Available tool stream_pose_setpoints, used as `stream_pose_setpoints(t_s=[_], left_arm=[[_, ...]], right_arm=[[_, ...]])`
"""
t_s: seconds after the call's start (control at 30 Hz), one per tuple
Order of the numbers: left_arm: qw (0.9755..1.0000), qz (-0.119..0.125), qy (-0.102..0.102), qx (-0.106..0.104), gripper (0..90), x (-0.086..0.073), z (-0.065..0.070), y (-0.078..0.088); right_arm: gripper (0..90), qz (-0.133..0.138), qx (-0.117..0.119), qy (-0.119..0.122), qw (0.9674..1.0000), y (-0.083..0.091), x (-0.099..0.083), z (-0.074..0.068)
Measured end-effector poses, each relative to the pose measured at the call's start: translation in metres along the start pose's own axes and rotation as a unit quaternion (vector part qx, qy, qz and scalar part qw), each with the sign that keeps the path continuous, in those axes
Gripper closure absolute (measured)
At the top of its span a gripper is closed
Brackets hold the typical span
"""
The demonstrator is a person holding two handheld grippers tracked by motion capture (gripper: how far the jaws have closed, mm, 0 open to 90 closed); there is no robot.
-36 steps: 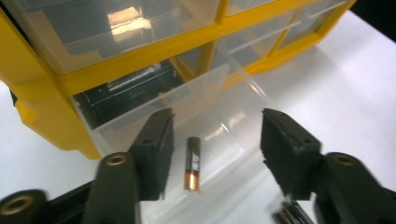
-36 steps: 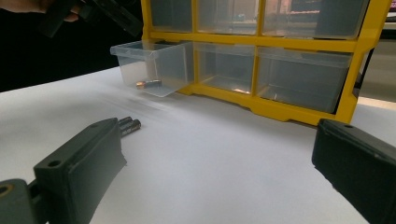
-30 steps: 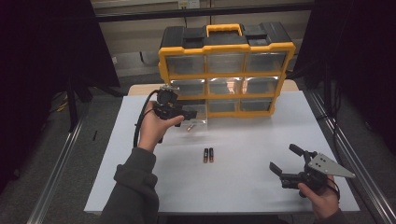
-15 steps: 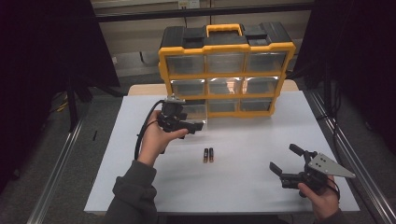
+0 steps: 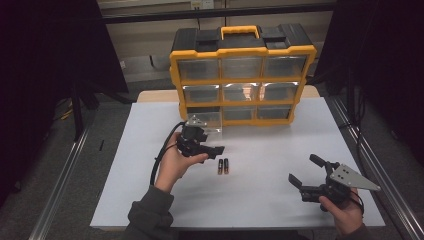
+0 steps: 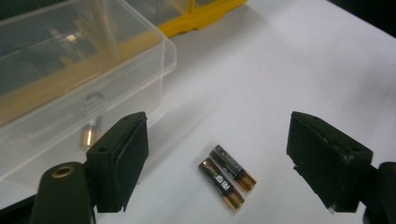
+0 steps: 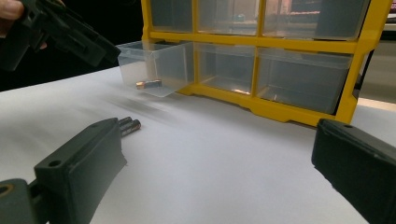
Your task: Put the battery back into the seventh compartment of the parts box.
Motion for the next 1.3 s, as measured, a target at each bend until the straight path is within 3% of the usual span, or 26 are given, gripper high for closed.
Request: stream_pose_setpoints(t_s=[0.23,0.47,0.5,0.63,0.83,0.93,1.0,1.07,1.3], left_arm=[[0.9999,-0.012,-0.003,0.000,26.2,-0.015,0.002,-0.011],[0.9995,-0.027,-0.007,0.012,40.7,-0.022,0.003,-0.017],[0.9991,-0.040,-0.011,0.014,43.1,-0.025,0.003,-0.019],[0.9989,-0.046,-0.004,0.010,50.0,-0.031,0.004,-0.023],[0.9988,-0.045,0.001,0.022,54.9,-0.040,0.004,-0.035],[0.9976,-0.064,-0.004,0.026,55.8,-0.041,0.004,-0.037],[0.9982,-0.054,0.002,0.025,56.3,-0.042,0.006,-0.040],[0.9974,-0.067,-0.007,0.026,57.8,-0.043,0.008,-0.043],[0.9965,-0.077,-0.003,0.033,63.5,-0.047,0.008,-0.048]], right_arm=[[1.7,0.000,-0.002,0.000,1.0000,0.000,0.000,0.000],[1.8,0.002,-0.001,0.001,1.0000,0.000,0.000,0.000],[1.8,0.001,-0.001,0.000,1.0000,0.000,0.000,0.000],[1.8,0.000,0.001,0.003,1.0000,0.000,0.000,-0.001],[1.8,0.003,0.000,0.003,1.0000,0.000,0.001,0.000],[2.1,0.004,0.003,0.006,1.0000,0.000,0.001,-0.001],[2.1,0.003,0.003,0.005,1.0000,0.000,0.001,-0.001],[2.1,0.001,0.005,0.008,1.0000,0.000,0.001,-0.001],[2.1,0.003,0.005,0.006,1.0000,0.000,0.001,-0.001]])
Point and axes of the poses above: each handheld gripper's, and its own axes: y roughly backward along the jaws, x roughly out of its top, z roughly to its right, the point moved 1 cm from there along -y, roughly forward along the jaws, and after that the axes turned 5 degrees about y, right-handed, at the moved point
